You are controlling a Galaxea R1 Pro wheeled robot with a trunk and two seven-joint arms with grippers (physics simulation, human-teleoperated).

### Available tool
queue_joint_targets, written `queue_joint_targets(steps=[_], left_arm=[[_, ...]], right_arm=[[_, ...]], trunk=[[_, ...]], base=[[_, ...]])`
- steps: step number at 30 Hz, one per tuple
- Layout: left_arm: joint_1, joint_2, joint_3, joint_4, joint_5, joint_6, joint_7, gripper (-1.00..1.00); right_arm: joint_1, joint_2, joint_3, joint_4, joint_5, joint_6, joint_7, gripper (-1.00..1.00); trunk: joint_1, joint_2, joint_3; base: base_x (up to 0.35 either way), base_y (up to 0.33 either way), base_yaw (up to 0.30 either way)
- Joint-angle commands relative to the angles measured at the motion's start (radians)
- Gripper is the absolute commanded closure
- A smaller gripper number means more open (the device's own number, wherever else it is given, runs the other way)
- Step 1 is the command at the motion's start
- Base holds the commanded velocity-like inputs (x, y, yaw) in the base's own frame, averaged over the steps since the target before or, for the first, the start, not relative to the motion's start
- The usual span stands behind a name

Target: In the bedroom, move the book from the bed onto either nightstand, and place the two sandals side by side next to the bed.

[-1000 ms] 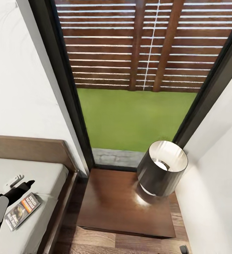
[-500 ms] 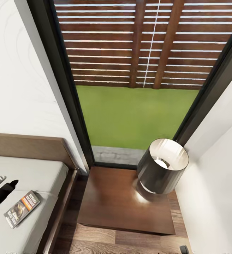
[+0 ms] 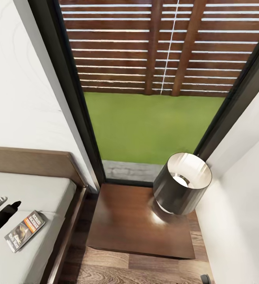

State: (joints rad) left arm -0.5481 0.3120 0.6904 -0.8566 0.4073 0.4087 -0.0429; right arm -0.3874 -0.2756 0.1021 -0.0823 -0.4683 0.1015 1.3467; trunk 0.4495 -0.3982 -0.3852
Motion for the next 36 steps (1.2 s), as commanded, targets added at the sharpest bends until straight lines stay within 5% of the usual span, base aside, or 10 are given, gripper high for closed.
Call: queue_joint_targets(steps=[1, 36], left_arm=[[-0.001, 0.0, 0.003, -0.001, 0.004, 0.007, -0.004, -1.0], [-0.001, -0.005, -0.001, 0.0, 0.007, 0.011, -0.006, -1.0]], right_arm=[[-0.001, 0.0, 0.008, 0.0, -0.01, 0.01, 0.003, -1.0], [-0.001, 0.0, 0.008, 0.001, -0.01, 0.01, 0.002, -1.0]], trunk=[[0.0, -0.002, -0.003], [0.0, -0.002, -0.058]], base=[[0.0, 0.0, 0.0], [0.0, 0.0, 0.0]])
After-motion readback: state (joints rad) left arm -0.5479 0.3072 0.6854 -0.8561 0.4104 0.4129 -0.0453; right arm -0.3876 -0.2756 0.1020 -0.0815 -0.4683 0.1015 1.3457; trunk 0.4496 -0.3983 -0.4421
